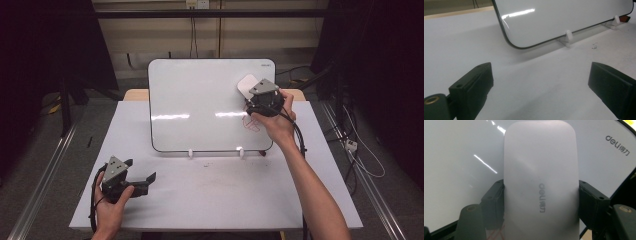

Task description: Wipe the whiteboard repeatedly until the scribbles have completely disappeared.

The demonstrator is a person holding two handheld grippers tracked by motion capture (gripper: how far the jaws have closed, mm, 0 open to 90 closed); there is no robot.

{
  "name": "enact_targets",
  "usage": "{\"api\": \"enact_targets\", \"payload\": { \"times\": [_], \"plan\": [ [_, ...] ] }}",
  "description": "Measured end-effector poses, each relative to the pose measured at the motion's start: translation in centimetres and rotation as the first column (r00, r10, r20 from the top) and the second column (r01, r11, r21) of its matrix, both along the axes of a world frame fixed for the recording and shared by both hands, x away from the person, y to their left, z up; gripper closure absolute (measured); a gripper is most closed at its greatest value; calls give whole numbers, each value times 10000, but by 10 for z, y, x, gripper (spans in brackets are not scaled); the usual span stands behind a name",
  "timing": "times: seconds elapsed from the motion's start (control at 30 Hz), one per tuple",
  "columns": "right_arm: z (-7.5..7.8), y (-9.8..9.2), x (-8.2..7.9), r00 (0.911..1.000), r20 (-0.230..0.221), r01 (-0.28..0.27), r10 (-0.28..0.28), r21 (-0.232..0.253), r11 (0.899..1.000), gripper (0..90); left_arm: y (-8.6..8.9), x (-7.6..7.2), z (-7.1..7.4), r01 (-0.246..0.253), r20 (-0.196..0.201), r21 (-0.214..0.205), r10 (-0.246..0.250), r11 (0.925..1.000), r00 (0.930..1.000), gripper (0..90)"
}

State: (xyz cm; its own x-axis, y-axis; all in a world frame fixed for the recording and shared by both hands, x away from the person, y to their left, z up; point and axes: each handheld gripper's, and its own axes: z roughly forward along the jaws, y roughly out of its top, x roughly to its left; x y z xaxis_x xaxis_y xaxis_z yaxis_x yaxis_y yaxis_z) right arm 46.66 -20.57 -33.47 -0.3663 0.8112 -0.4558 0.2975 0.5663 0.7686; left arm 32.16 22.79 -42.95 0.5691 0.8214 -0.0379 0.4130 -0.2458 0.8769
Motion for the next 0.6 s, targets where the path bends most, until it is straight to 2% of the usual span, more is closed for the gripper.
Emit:
{"api": "enact_targets", "payload": {
  "times": [0.13,0.6],
  "plan": [
    [-4,6,-3,9999,38,-111,111,-178,9998,311,0,0,0,3,-1,-3,-3,10000,10000,59],
    [-7,12,-7,9996,69,-257,260,-314,9992,311,0,0,0,-6,15,-1,6,10000,10000,58]
  ]
}}
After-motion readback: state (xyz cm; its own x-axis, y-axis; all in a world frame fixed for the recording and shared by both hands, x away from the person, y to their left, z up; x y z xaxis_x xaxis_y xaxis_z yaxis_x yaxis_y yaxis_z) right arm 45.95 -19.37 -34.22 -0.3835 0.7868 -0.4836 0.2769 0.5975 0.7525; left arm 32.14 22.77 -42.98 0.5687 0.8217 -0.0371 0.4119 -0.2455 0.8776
